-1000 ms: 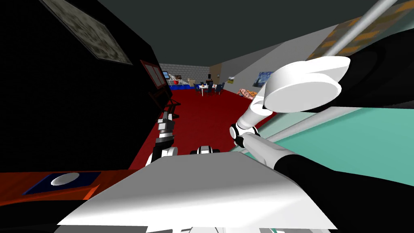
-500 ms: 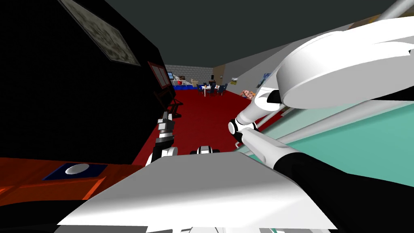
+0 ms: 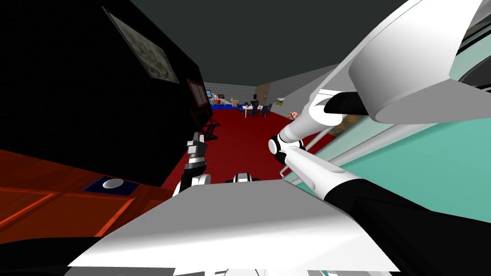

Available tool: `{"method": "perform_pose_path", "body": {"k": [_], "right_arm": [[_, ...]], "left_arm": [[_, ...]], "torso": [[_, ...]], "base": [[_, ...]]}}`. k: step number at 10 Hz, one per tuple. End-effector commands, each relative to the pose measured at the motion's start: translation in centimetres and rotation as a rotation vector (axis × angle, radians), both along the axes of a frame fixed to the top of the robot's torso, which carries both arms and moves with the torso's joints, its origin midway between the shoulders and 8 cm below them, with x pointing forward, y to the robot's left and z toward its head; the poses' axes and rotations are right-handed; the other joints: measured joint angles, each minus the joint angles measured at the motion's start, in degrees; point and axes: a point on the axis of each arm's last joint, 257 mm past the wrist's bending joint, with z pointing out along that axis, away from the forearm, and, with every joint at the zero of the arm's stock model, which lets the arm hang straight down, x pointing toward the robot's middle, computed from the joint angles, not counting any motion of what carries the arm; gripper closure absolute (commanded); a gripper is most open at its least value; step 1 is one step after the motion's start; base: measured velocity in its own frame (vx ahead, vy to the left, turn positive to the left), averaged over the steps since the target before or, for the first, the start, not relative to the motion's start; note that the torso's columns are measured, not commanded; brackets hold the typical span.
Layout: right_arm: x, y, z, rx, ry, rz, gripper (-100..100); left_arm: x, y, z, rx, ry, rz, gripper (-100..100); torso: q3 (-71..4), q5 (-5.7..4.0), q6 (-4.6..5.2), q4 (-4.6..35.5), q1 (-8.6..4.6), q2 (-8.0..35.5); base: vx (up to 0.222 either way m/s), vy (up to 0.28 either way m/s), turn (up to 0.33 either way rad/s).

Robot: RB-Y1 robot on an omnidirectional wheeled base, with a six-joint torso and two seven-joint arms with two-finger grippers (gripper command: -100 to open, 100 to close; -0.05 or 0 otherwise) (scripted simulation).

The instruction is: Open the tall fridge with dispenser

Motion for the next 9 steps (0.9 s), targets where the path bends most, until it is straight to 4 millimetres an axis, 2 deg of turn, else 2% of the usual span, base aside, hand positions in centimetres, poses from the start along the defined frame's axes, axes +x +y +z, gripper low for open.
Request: {"method": "perform_pose_path", "body": {"k": [1,4,9], "right_arm": [[1.4,-0.7,0.2,0.014,-0.025,0.082,-100],[2.6,-1.0,0.4,0.019,-0.044,0.151,-100],[5.4,-1.2,0.8,0.040,-0.084,0.318,-100]], "left_arm": [[0.0,0.0,0.0,0.000,0.000,0.000,0],[0.0,0.0,0.0,0.000,0.000,0.000,0],[0.0,0.0,0.0,0.000,0.000,0.000,0]], "torso": [[-0.05,0.03,0.04,0.02,-0.05,0.01],[-0.64,-0.07,-0.36,-0.31,-0.40,-0.62],[-1.30,-0.20,-0.46,-0.55,-1.01,-1.22]], "base": [[0.000,0.005,0.063],[-0.004,-0.002,0.091],[-0.008,-0.013,0.062]]}}
